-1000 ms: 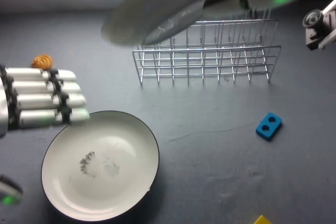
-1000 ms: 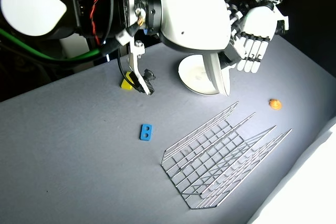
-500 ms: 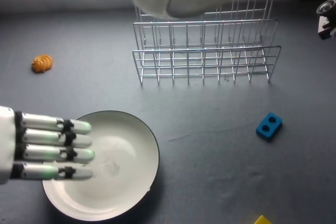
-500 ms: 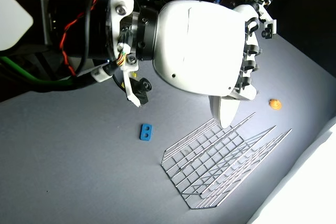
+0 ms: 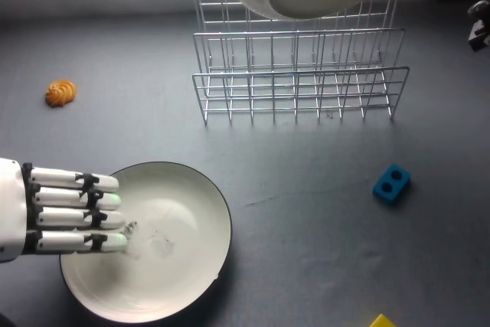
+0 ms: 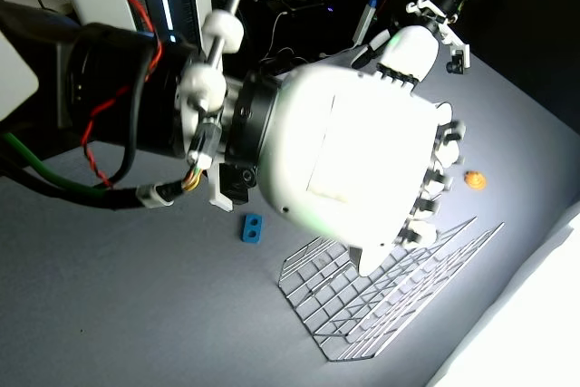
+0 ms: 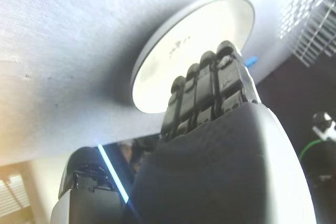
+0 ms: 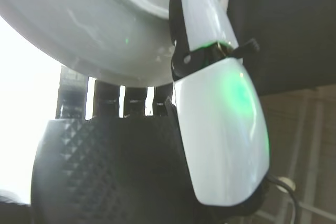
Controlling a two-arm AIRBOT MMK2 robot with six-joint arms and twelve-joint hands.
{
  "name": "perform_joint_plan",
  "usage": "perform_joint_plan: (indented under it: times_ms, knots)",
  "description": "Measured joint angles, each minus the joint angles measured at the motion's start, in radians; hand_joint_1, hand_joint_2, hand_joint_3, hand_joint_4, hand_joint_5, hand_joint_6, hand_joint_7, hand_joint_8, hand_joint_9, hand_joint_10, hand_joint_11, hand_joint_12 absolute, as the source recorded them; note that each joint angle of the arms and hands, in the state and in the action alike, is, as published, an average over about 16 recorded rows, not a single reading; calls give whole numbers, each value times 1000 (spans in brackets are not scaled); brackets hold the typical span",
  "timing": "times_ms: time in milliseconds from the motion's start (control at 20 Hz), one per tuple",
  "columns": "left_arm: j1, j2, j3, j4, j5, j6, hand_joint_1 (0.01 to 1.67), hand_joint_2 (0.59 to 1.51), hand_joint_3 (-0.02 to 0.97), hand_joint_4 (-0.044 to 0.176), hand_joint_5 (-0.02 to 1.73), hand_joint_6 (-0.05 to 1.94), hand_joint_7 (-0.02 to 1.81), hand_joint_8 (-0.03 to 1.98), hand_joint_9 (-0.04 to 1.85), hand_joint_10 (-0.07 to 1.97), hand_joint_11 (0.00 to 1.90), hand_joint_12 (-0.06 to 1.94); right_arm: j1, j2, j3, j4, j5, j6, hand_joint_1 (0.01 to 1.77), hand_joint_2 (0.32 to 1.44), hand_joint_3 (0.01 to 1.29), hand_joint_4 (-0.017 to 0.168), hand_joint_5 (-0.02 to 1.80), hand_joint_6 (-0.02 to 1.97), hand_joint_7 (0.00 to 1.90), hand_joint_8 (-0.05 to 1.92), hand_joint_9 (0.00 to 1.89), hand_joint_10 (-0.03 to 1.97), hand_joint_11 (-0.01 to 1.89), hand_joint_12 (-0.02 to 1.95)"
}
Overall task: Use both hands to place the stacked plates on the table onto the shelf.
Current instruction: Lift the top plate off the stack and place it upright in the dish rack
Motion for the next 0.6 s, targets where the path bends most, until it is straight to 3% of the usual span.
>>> perform_joint_plan:
  times_ms: [350,600]
  knots:
    - [16,3,0,-41,61,-14,17,1059,14,4,21,11,21,3,18,4,14,12,-7,-40,54,27,-37,17,1299,1069,10,10,803,1192,908,1081,989,714,700,1370]
    - [35,6,-3,-61,88,-23,17,1060,14,4,22,11,19,3,6,-8,14,12,-14,-78,101,44,-49,17,1297,1069,10,10,799,1200,908,1088,978,754,699,1382]
